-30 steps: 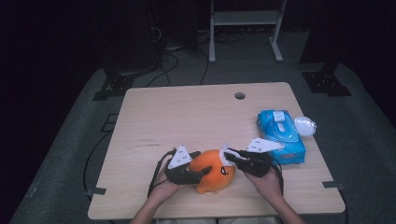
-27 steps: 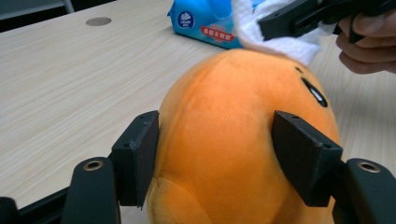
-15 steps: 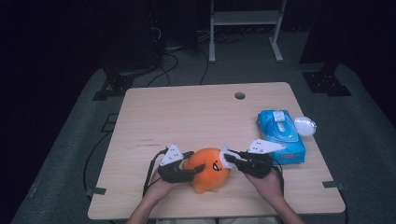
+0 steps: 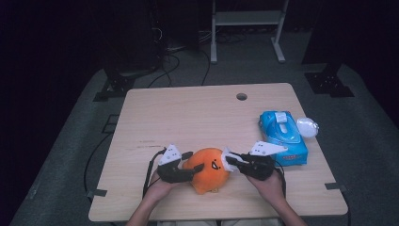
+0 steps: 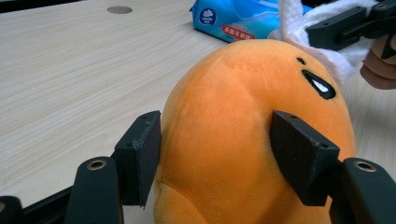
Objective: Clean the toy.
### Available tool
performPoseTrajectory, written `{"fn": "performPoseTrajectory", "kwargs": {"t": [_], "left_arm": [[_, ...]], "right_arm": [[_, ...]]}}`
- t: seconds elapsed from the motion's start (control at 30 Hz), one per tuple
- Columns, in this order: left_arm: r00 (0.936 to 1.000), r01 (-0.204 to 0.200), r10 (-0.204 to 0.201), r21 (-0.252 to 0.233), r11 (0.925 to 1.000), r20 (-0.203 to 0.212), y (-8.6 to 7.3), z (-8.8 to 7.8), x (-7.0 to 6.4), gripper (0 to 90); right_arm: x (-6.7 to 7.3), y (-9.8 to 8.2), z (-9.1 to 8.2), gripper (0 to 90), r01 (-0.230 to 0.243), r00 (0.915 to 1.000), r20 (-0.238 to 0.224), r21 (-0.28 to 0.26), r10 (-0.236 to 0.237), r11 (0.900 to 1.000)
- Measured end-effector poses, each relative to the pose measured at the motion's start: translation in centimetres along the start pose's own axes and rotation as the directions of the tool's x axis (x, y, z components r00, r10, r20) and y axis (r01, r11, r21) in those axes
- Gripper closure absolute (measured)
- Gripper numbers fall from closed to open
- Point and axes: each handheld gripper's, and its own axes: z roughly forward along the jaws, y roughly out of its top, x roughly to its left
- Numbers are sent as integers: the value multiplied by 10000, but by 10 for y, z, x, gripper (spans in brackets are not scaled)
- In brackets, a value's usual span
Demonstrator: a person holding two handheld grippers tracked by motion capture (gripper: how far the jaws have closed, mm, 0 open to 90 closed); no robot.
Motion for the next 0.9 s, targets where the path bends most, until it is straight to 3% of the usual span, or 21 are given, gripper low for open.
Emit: {"fn": "performPoseTrajectory", "kwargs": {"t": [0.1,0.3,0.37,0.53,0.67,0.7,0.73,0.9], "left_arm": [[10000,68,-68,-12,10000,-18,-1,-1,3,355],[9996,147,-147,-2,9999,-244,-2,-6,9,367],[9991,377,-377,-42,9993,-186,-3,-8,13,366],[9998,191,-191,-25,9998,-73,-2,-6,8,369],[9999,45,-44,-78,10000,154,-2,-3,4,373],[9999,-111,112,-48,9999,128,-1,-2,2,376],[9999,-111,112,-48,9999,128,-1,-2,2,376],[9999,16,-16,-24,10000,141,-2,-3,5,374]], "right_arm": [[-3,-1,-1,772,-260,9997,-31,-38,259,9997],[13,5,0,772,346,9974,-615,-266,-362,9990],[14,3,3,772,428,9977,-517,-93,-432,9990],[6,-2,5,772,25,9995,-300,79,-22,10000],[14,5,3,772,142,9977,-658,-362,-166,9992],[19,9,4,772,421,9971,-620,-338,-441,9985],[19,8,5,772,490,9972,-545,-268,-504,9984],[3,0,2,772,-56,9999,-141,4,56,10000]]}}
